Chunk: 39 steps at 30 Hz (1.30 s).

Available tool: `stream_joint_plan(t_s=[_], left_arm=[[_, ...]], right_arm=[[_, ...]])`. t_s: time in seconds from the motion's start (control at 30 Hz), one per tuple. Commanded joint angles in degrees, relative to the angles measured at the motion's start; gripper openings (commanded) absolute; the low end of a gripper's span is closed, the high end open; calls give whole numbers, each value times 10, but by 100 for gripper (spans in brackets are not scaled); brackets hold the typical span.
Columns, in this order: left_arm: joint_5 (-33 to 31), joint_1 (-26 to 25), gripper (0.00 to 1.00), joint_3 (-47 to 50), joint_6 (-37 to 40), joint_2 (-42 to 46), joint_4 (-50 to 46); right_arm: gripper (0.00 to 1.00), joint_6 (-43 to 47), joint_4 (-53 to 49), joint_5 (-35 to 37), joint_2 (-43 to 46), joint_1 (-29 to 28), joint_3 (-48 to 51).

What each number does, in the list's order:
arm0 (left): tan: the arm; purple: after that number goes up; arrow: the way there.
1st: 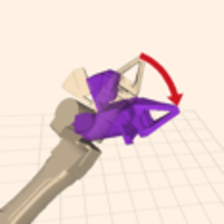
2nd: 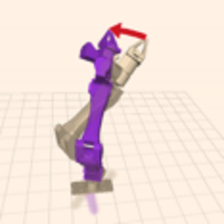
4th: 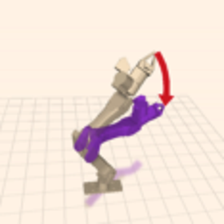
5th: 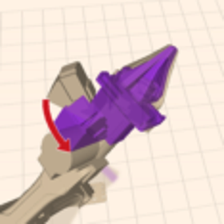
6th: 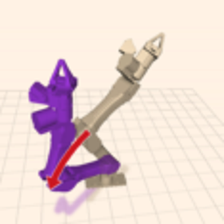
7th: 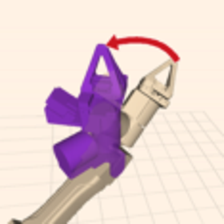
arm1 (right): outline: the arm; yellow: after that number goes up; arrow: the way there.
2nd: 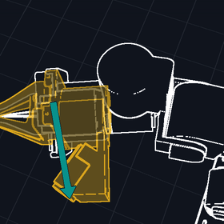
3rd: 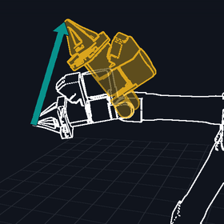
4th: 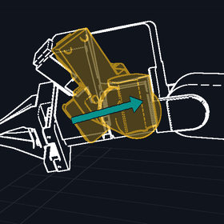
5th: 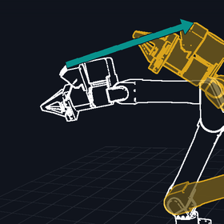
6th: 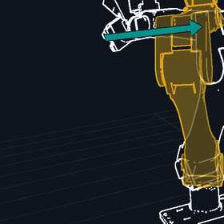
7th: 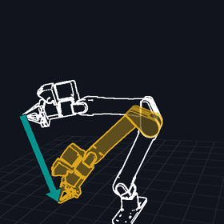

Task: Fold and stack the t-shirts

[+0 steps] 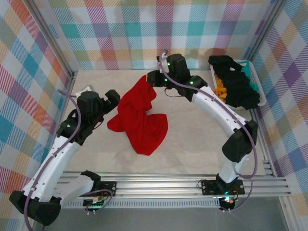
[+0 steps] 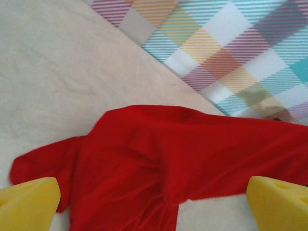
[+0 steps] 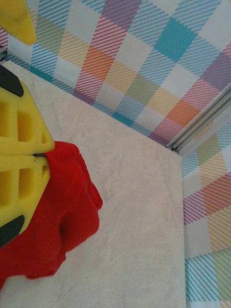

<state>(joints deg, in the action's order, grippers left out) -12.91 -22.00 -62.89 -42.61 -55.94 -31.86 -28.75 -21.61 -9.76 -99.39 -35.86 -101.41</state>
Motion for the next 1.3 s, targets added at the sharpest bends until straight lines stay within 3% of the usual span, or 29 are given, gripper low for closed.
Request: stream_joint_plan(t_s=[0.0,0.07,0.13,0.23,0.37,0.5,0.63,0.73,0.87,1.0,1.13,1.17,1.27], left_arm=[[-15,-5,98,13,-43,-12,-28],[11,-5,95,22,-54,-25,-18],[97,-9,90,43,-64,-39,61],[155,-74,92,57,-45,-60,194],[95,-169,97,6,75,-104,167],[28,-191,100,14,140,-142,165],[-56,-193,96,12,177,-174,133],[-60,-203,90,11,161,-184,132],[-138,-216,84,28,101,-177,96],[-225,-216,69,81,51,-84,91],[-291,-215,69,87,52,-22,41],[-292,-214,69,84,58,-20,29],[-293,-212,72,69,64,-22,-22]], right_arm=[[0,3,28,-29,86,23,76],[0,-4,19,-34,119,27,116],[0,-11,4,-27,141,27,140],[0,-14,-26,-4,146,33,139],[0,-11,-95,-29,90,47,71],[0,-34,-77,-100,40,41,42],[0,-55,-78,-106,17,32,22],[0,-71,-70,-108,4,18,19],[0,-69,-69,-101,-23,-17,-2],[0,-74,-77,-116,-80,-53,-50],[0,-48,-121,-162,-175,-96,-150],[7,-39,-139,-172,-198,-104,-175],[43,-18,-183,-168,-233,-119,-216]])
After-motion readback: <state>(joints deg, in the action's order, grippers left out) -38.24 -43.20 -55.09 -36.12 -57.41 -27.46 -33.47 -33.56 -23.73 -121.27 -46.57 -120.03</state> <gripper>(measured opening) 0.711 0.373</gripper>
